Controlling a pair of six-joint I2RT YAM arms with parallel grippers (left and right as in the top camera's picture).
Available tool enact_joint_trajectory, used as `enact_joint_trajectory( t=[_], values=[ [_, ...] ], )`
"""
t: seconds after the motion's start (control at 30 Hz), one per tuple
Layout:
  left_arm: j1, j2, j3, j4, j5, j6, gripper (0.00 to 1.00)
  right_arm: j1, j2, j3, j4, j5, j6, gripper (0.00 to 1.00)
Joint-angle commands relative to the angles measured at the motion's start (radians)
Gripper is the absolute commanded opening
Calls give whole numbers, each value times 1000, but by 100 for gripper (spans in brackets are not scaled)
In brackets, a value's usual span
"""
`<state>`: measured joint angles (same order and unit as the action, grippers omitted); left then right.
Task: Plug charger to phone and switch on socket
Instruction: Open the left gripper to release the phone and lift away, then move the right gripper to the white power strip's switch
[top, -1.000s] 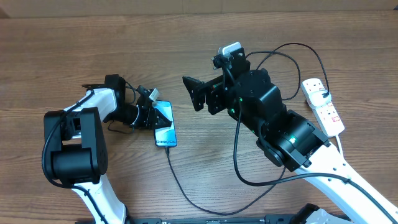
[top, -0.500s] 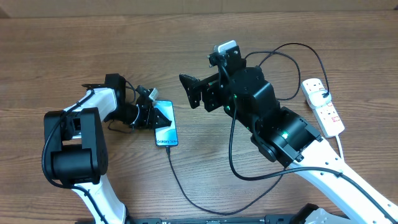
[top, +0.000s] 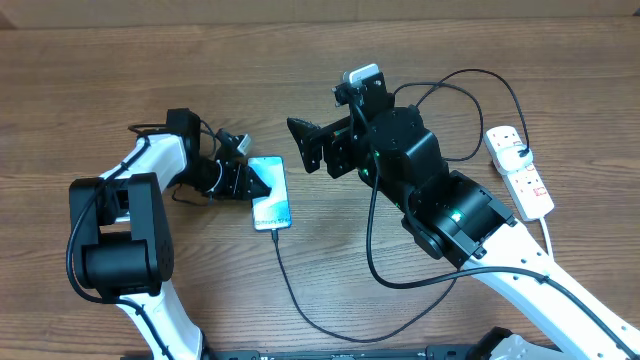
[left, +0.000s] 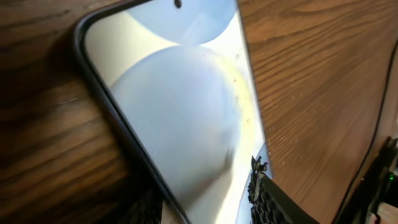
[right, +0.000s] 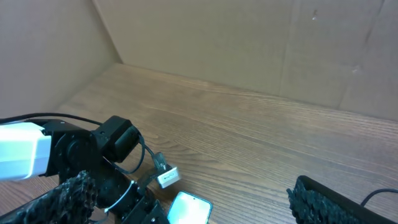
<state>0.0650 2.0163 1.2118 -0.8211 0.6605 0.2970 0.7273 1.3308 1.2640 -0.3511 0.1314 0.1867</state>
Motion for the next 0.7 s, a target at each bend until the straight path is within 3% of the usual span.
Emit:
enact_joint_trajectory(
  t=[0.0,0.23,0.3,0.43,0.53,0.6,0.67],
  values=[
    [-6,13,22,-18,-102,40,42,-3,0,7,8,7,3,100],
    [-6,13,58,-42,-231,-45,47,-4,2,7,1,82,5,98],
    [-5,13,106,-84,-246,-66,47,-13,2,7,-10,129,27,86],
    [-5,7,250,-177,-245,-142,51,-84,12,7,-60,166,179,42],
    [-11,-31,345,-196,-247,-167,54,-185,24,7,-156,164,337,16],
    [-13,-72,383,-187,-254,-188,54,-257,30,7,-227,163,413,6],
    [-13,-132,406,-172,-288,-221,55,-347,33,7,-310,161,481,4]
  ],
)
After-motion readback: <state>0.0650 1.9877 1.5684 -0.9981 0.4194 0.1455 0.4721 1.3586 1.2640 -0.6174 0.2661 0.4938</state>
